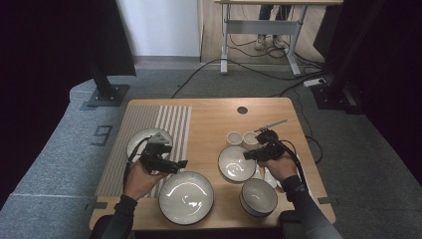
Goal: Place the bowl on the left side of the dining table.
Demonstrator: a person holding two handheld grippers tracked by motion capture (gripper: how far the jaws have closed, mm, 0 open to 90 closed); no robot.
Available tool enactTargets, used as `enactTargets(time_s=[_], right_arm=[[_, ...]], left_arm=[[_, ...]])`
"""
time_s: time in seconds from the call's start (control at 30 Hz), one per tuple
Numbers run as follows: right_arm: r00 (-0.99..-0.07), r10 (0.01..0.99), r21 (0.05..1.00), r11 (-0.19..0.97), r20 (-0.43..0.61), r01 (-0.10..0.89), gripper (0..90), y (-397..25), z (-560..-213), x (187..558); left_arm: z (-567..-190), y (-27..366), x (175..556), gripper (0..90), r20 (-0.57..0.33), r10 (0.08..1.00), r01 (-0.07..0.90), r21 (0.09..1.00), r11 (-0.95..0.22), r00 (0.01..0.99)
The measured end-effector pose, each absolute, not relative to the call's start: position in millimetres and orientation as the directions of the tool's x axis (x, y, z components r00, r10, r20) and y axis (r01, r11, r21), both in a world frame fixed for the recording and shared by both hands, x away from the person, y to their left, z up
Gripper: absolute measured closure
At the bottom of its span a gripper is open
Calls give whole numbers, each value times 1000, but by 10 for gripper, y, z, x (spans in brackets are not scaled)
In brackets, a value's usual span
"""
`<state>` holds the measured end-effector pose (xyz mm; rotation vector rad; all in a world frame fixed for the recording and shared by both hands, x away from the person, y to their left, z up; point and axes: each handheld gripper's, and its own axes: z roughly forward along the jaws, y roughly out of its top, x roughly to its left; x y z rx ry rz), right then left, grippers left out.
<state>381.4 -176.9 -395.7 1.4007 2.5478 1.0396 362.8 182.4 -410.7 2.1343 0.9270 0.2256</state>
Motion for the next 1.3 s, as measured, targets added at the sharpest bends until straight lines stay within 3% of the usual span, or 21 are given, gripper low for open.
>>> enactTargets(time_s=[0.7, 1.03, 1.3], right_arm=[[-622, 743, 548, 421, 248, 722, 826, -1392, -4086, 4030], [-644, 727, 543, 449, 240, 710, 826, -1227, -4113, 4064], [-654, 720, 545, 461, 231, 700, 826, -1132, -4100, 4067]], left_arm=[[-3779, 1313, 3842, 180, -120, 630, 528, 676, -514, 767], [-3850, 1098, 3934, 318, -102, 608, 528, 621, -580, 787], [-3991, 1009, 3996, 477, -116, 617, 561, 569, -601, 778]])
